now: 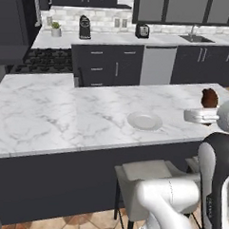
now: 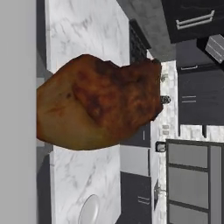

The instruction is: Transport the chicken drumstick and avocado to the fridge. Place the chicken drumstick on the rack containing meat and place the avocado on the rack containing the vegetable, ensuring meats and vegetables are on different racks.

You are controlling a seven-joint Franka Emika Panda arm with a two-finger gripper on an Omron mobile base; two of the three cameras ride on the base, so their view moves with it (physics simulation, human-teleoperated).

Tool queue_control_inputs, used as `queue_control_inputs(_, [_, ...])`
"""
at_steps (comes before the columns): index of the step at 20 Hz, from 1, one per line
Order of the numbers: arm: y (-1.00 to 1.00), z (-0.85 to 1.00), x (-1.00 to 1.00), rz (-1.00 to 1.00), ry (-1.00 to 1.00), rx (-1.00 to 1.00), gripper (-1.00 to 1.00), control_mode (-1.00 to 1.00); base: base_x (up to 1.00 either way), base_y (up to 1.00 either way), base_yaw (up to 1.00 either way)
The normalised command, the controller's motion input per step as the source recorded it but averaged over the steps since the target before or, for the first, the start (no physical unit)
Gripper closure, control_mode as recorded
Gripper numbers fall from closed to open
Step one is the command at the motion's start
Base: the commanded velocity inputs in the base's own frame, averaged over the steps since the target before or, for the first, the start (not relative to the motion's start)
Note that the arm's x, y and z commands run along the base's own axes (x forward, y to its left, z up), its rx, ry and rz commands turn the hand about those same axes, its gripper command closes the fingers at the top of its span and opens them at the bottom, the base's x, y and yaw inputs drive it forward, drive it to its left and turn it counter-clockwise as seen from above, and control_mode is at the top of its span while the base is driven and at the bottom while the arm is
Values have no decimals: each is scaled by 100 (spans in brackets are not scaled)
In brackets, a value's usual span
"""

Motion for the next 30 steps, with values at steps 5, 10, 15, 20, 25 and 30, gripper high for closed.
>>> queue_control_inputs(5, [0,86,-96,0,-11,0,100,-100,0,0,0])
queue_control_inputs(10, [0,0,0,0,0,0,100,100,-56,-36,-11])
queue_control_inputs(15, [0,0,0,0,0,0,100,100,-50,-100,-19])
queue_control_inputs(20, [0,0,0,0,0,0,100,100,-3,-100,-44])
queue_control_inputs(25, [0,0,0,0,0,0,100,100,0,-100,-60])
queue_control_inputs(30, [0,0,0,0,0,0,100,100,2,-100,-67])
